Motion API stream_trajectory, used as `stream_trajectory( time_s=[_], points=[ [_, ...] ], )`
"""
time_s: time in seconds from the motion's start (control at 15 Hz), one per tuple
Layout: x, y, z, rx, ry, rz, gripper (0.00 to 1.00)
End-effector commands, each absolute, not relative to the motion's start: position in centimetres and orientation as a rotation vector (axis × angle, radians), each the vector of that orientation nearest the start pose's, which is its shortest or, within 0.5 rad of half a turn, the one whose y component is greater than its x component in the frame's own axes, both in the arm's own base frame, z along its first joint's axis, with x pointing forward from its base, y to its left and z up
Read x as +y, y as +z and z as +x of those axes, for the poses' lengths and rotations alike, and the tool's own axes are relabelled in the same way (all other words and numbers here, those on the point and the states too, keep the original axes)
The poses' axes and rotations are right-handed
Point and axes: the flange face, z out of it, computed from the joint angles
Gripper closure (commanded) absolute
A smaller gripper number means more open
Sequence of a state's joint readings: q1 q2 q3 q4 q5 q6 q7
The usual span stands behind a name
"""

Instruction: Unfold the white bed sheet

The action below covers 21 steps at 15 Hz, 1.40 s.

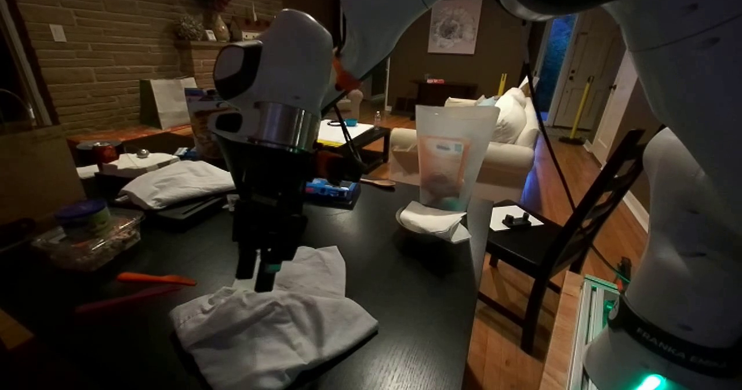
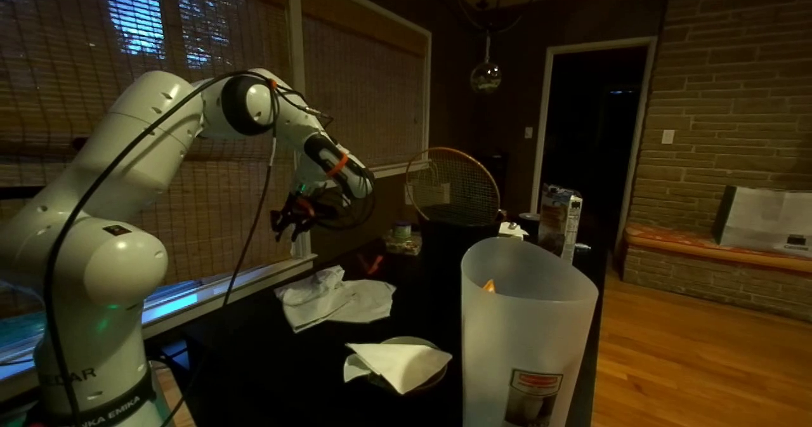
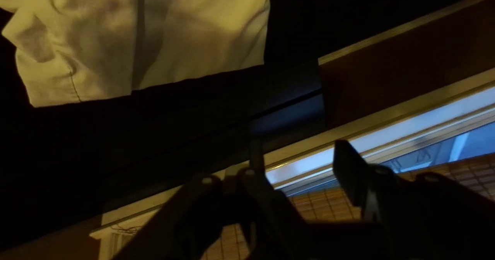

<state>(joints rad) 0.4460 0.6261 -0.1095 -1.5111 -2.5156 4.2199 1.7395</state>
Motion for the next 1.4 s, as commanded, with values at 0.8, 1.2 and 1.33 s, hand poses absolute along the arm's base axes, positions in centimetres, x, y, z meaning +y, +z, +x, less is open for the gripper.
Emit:
stream_trajectory(
  time_s=[0.8, 1.2, 1.33],
  points=[
    [10.3, 32.7, 51.0, -1.68, -0.185, -2.691, 0.0],
    [11.1, 29.5, 53.3, -1.293, -0.308, -2.944, 0.0],
    [11.3, 27.5, 53.8, -1.137, -0.354, -3.019, 0.0]
  ],
)
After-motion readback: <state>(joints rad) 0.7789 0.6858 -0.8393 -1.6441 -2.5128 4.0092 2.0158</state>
